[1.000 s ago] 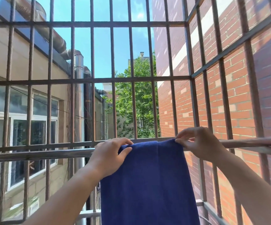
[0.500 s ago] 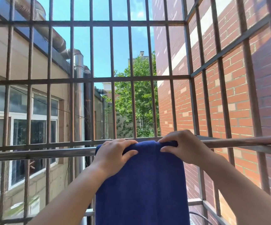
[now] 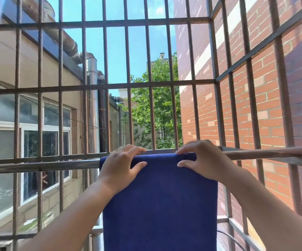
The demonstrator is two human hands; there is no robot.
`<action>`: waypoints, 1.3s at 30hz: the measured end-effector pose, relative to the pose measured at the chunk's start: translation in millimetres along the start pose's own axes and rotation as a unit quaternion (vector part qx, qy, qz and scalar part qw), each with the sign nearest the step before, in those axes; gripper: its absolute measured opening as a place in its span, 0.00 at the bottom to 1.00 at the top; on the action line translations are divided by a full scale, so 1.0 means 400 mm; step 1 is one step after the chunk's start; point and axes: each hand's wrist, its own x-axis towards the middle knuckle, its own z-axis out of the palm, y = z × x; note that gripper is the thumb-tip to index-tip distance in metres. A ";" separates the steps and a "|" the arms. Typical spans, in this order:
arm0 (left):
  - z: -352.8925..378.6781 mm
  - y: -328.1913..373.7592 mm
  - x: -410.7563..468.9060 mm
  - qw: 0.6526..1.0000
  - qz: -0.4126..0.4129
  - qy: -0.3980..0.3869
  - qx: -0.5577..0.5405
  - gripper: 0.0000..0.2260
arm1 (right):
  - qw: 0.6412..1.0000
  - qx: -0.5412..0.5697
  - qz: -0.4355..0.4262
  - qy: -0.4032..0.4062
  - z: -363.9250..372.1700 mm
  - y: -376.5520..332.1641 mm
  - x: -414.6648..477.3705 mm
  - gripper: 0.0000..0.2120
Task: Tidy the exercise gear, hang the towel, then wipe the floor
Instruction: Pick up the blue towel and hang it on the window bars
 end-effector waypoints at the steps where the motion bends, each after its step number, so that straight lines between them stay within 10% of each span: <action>1: -0.002 -0.007 -0.007 1.000 -0.002 0.019 0.004 0.14 | 1.000 0.001 -0.001 0.008 0.011 0.000 -0.001 0.15; 19: -0.062 -0.109 0.020 0.995 -0.046 0.009 -0.089 0.07 | 0.991 0.093 0.034 0.093 0.005 0.047 0.058 0.03; 39: -0.036 -0.127 0.074 0.986 -0.092 -0.032 -0.136 0.04 | 0.997 0.067 0.006 -0.036 0.011 -0.012 0.064 0.11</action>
